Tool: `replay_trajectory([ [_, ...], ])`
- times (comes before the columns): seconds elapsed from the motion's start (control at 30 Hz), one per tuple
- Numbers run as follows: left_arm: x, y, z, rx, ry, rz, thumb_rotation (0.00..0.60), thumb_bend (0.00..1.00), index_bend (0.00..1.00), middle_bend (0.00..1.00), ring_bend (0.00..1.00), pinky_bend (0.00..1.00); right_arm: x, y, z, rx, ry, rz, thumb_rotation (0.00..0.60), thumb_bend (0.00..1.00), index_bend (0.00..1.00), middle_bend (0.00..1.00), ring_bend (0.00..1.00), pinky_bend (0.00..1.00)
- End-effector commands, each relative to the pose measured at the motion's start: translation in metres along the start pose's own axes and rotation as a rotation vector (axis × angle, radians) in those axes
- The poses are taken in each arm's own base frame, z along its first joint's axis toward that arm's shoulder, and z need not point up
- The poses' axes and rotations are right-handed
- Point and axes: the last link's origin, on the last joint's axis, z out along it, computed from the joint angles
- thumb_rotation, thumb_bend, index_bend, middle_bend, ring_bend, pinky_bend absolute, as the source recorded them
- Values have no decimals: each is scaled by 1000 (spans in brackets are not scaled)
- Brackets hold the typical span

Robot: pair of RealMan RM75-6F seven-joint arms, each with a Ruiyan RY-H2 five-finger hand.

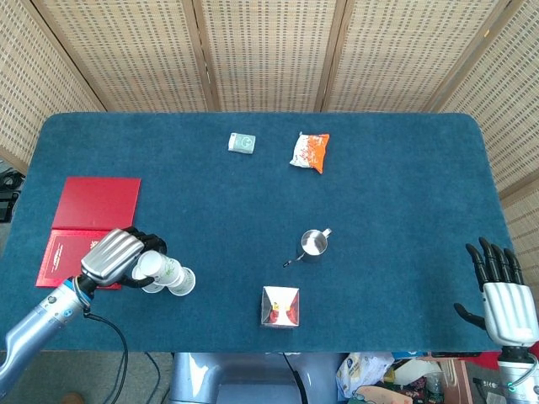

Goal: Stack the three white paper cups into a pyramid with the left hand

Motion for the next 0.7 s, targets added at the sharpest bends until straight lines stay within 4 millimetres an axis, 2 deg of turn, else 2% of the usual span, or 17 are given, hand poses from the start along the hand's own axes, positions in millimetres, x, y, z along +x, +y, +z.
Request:
replay_trajectory([
  [0.03, -1, -1, -1, 3, -5, 4, 600, 233, 401, 480, 491, 409, 0, 0, 0, 0, 1, 2, 600, 0, 0, 0, 0, 0],
  [0.53, -5, -8, -6, 28, -24, 48, 600, 233, 402, 465, 491, 408, 2, 0, -1, 1, 4, 3, 600, 0, 0, 0, 0, 0],
  [0.7, -10, -6, -2, 23, -41, 45, 600, 234, 401, 448, 479, 361, 1, 0, -1, -2, 2, 3, 600, 0, 0, 0, 0, 0],
])
